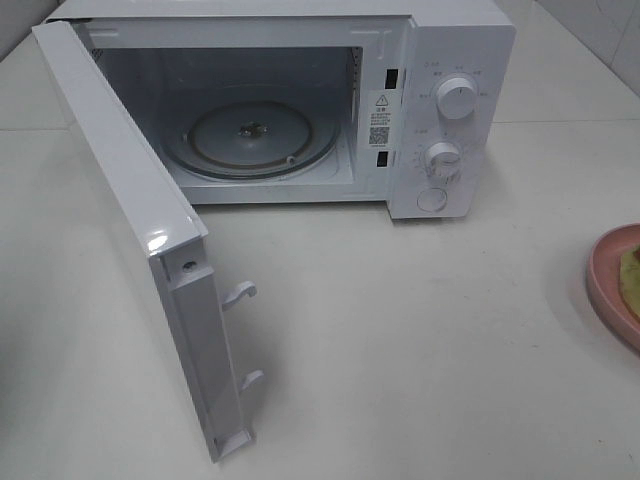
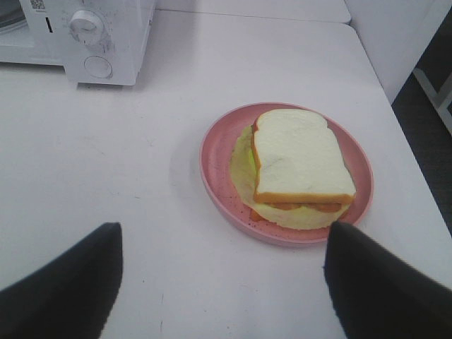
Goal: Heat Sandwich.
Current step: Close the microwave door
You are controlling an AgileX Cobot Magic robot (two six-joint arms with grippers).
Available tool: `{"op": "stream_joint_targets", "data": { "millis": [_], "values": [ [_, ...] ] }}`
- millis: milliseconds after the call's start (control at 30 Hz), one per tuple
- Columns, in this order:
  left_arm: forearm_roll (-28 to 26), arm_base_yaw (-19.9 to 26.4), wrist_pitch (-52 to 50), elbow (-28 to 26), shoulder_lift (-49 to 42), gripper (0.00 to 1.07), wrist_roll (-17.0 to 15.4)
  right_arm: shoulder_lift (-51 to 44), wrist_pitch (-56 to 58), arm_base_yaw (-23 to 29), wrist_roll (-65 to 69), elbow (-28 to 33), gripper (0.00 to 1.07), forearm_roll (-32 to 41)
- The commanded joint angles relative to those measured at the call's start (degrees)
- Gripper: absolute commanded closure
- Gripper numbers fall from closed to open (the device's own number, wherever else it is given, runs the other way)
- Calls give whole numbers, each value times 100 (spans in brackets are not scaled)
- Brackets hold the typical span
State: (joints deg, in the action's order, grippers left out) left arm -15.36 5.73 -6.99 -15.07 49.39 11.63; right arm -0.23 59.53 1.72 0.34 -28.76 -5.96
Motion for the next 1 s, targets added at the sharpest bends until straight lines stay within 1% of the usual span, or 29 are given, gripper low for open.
{"op": "stream_joint_targets", "data": {
  "millis": [33, 133, 167, 200, 233, 300, 333, 367, 467, 500, 533, 600, 633, 667, 733, 767, 800, 833, 900, 933, 967, 1000],
  "values": [
    [-17, -23, -1324, 241, 493, 107, -63, -155, -17, -46, 11, -11, 31, -11],
    [0, -23, -1570, 258, 716, 107, -115, -155, -17, -46, 11, -11, 31, -11],
    [132, -23, -1822, 258, 934, 107, -350, -155, -17, -46, 11, -11, 31, -11],
    [132, -23, -1822, 258, 934, 107, -350, -155, -17, -46, 11, -11, 31, -11],
    [292, -23, -1965, 258, 1049, 107, -476, -155, -17, -46, 11, -11, 31, -11],
    [768, -23, -2235, 258, 1249, 107, -756, -155, -17, -46, 11, -11, 31, -11],
    [1467, -23, -2555, 258, 1467, 107, -1134, -155, -17, -46, 11, -11, 31, -11],
    [1467, -23, -2555, 258, 1467, 107, -1134, -155, -17, -46, 11, -11, 31, -11],
    [2441, -23, -3071, 258, 1811, 107, -1851, -155, -17, -46, 11, -11, 31, -11],
    [2945, -23, -3295, 258, 2063, 107, -2280, -155, -17, -46, 11, -11, 31, -11],
    [2945, -23, -3295, 258, 2063, 107, -2280, -155, -17, -46, 11, -11, 31, -11],
    [3392, -23, -3581, 258, 2315, 107, -2544, -155, -17, -46, 11, -11, 31, -11],
    [3696, -23, -3902, 258, 2538, 107, -2687, -155, -17, -46, 11, -11, 31, -11],
    [3810, -23, -4079, 258, 2630, 107, -2733, -155, -17, -46, 11, -11, 31, -11],
    [3856, -23, -4188, 235, 2739, 107, -2790, -155, -17, -46, 11, -11, 31, -11],
    [3867, -80, -4211, 201, 2836, 107, -2882, -155, -17, -46, 11, -11, 31, -11],
    [3810, -264, -4206, 109, 3008, 107, -2871, -155, -17, -46, 11, -11, 31, -11],
    [3810, -264, -4206, 109, 3008, 107, -2871, -155, -17, -46, 11, -11, 31, -11],
    [3799, -521, -4206, 23, 3140, 107, -2750, -155, -17, -46, 11, -11, 31, -11],
    [3673, -819, -4217, -23, 3266, 107, -2607, -155, -17, -46, 11, -11, 31, -11],
    [3512, -957, -4206, -40, 3329, 107, -2538, -155, -17, -46, 11, -11, 31, -11],
    [3512, -957, -4206, -40, 3329, 107, -2538, -155, -17, -46, 11, -11, 31, -11]
  ]
}}
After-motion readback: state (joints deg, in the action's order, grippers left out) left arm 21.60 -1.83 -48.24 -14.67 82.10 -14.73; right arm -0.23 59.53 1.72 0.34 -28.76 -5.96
